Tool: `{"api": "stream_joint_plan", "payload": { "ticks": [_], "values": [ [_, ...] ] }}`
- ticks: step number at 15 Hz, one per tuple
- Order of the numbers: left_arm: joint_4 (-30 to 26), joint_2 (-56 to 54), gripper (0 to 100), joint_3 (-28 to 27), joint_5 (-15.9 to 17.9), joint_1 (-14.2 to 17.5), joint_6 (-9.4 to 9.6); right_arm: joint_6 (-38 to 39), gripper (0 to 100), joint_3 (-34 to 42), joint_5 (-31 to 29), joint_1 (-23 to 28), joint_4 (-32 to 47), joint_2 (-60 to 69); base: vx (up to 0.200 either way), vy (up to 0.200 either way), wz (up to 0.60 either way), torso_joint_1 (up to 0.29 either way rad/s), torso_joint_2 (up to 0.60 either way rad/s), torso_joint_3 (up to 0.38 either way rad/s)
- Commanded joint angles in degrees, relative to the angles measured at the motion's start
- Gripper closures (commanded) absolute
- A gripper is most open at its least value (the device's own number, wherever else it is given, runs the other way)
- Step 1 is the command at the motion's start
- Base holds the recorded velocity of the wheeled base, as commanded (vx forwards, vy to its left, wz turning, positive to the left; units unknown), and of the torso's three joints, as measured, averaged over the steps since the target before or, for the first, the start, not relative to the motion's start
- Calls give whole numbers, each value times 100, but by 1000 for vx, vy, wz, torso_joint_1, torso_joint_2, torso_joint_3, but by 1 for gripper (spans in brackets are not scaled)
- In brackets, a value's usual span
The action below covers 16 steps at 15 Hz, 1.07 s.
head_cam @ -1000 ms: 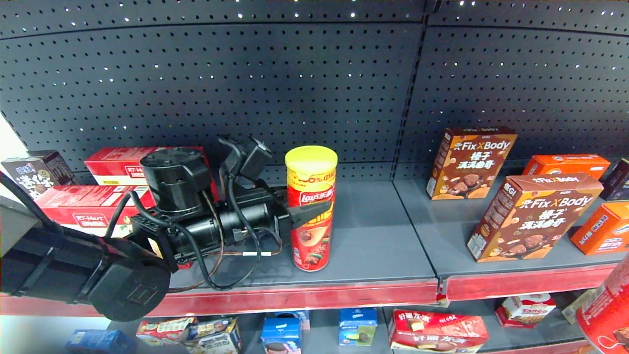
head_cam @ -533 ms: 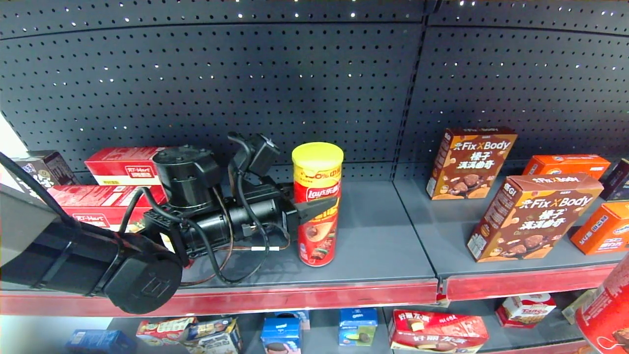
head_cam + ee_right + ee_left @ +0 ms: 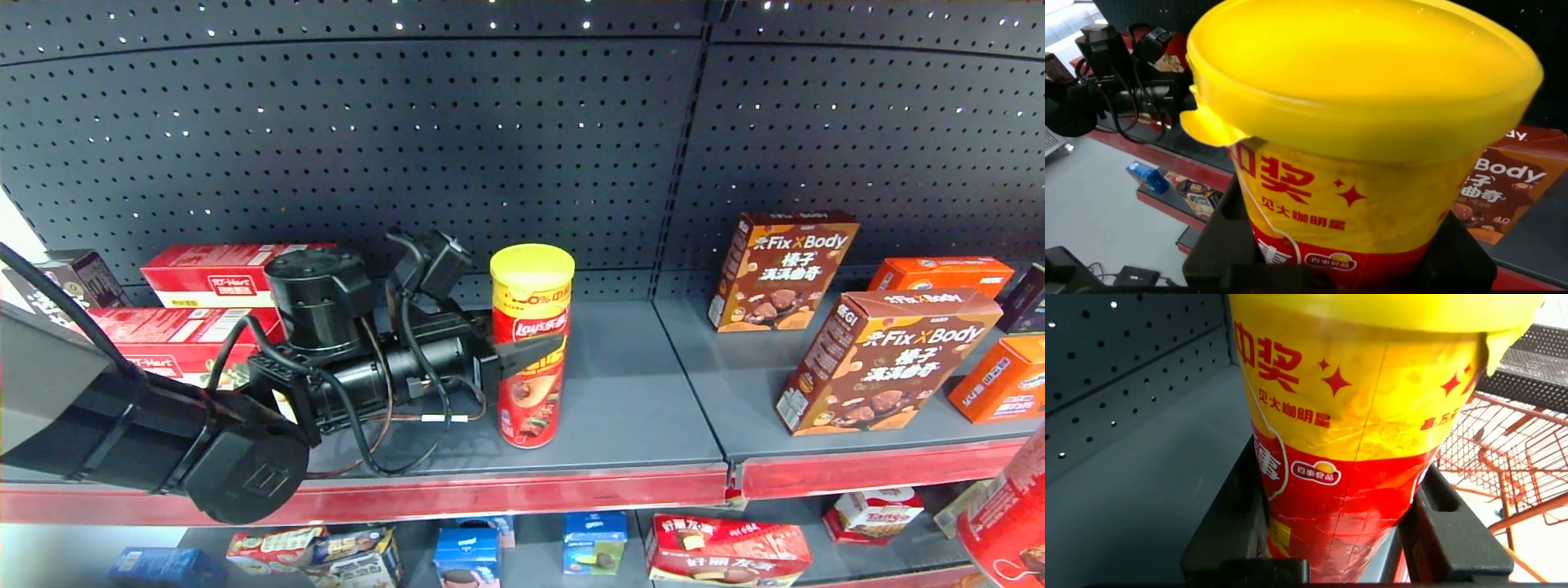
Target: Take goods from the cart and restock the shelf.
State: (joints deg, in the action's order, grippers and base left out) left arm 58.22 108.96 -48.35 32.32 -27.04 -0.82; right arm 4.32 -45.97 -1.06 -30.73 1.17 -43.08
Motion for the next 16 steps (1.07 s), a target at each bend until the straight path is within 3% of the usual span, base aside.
{"api": "stream_joint_plan", "payload": {
  "ticks": [1,16],
  "values": [
    [-4,29,0,10,-15,-12,3,-1,100,0,1,-3,-3,-7,0,0,0,0,0,0],
    [-21,-753,0,273,-138,94,-15,-1,100,0,1,-3,6,2,0,0,0,0,0,0]
  ]
}}
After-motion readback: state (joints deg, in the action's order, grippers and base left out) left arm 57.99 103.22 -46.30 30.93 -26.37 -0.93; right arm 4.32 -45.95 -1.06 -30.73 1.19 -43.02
